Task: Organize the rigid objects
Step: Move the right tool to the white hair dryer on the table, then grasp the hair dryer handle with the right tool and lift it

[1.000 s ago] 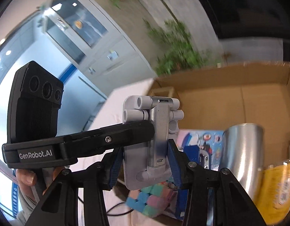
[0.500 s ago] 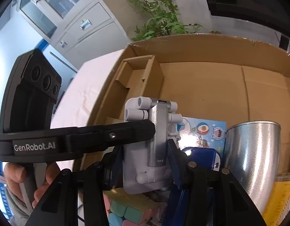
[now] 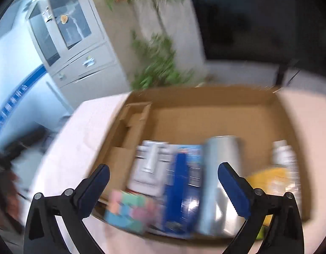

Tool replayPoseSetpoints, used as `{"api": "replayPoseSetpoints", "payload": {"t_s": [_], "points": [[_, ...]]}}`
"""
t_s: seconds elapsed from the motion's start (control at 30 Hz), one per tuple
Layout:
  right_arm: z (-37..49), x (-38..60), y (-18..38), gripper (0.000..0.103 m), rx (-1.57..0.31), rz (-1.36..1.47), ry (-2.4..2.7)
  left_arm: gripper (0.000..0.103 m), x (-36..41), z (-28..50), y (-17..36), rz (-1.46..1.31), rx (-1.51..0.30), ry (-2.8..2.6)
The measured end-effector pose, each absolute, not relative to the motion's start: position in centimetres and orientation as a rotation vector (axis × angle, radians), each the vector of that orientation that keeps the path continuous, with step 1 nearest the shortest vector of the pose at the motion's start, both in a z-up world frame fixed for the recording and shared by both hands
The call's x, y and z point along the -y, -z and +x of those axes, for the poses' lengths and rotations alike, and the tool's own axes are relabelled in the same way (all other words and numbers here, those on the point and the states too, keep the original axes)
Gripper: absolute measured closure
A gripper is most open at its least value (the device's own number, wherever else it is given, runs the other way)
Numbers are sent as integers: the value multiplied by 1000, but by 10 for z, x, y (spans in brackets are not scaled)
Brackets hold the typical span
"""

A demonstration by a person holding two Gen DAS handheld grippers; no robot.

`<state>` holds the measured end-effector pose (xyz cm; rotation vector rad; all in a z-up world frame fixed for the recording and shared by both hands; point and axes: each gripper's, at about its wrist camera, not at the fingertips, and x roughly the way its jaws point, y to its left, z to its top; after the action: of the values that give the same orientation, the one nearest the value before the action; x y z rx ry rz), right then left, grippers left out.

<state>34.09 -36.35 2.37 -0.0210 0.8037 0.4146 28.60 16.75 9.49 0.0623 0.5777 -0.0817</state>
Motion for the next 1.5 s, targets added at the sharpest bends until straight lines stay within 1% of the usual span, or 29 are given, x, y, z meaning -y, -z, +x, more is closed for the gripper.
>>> {"api": "replayPoseSetpoints", "payload": {"t_s": [0.1, 0.2, 0.3, 0.4, 0.5, 0.6, 0.7, 0.77, 0.83, 0.93, 0.97, 1.0, 1.03, 1.07, 1.13, 1.17, 1.2, 1.23, 1.27, 1.33, 1.43, 1.5], "points": [[290, 381, -16, 0, -753, -95, -367, 18, -155, 230, -91, 188, -533, -6], [247, 395, 0, 0, -778, -136, -350, 18, -154, 187, -79, 182, -534, -63], [208, 409, 12, 0, -782, -164, -355, 18, -158, 148, -64, 112, -575, -88], [174, 416, 23, 0, -776, -207, -374, 18, -160, 116, -39, -22, -684, -22], [134, 427, 32, 0, -773, -237, -440, 18, -150, 95, 8, -205, -871, 84], [92, 436, 53, 0, -835, -257, -575, 18, -135, 78, 53, -422, -1012, 224], [54, 443, 80, 1, -924, -262, -706, 20, -113, 66, 78, -530, -1087, 331], [34, 445, 95, 5, -989, -232, -783, 23, -100, 66, 86, -555, -1108, 382], [23, 443, 100, 12, -1021, -196, -829, 24, -92, 70, 88, -518, -1125, 361], [5, 436, 103, 21, -1004, -206, -870, 33, -89, 74, 92, -489, -1146, 334], [-1, 434, 105, 23, -993, -222, -867, 41, -91, 79, 93, -485, -1156, 324], [-3, 432, 107, 32, -993, -229, -864, 53, -92, 80, 96, -483, -1166, 313], [-5, 431, 108, 40, -998, -235, -865, 59, -95, 79, 100, -487, -1181, 300], [-8, 430, 108, 44, -1003, -219, -883, 71, -99, 78, 106, -499, -1204, 286], [-15, 421, 105, 59, -986, -252, -901, 72, -104, 78, 109, -533, -1202, 284], [-17, 417, 104, 63, -978, -274, -906, 73, -105, 78, 110, -538, -1202, 281], [-24, 411, 106, 63, -975, -306, -905, 73, -106, 76, 109, -539, -1200, 274], [-25, 409, 108, 70, -987, -311, -906, 73, -105, 76, 109, -535, -1204, 272], [-24, 406, 112, 68, -1014, -300, -913, 73, -105, 75, 108, -528, -1202, 267], [-27, 404, 109, 69, -1006, -302, -901, 74, -105, 76, 104, -511, -1186, 253], [-27, 402, 94, 69, -951, -289, -900, 74, -112, 78, 80, -512, -1111, 256], [-23, 400, 73, 69, -883, -286, -892, 74, -114, 92, 58, -479, -1062, 266]]}}
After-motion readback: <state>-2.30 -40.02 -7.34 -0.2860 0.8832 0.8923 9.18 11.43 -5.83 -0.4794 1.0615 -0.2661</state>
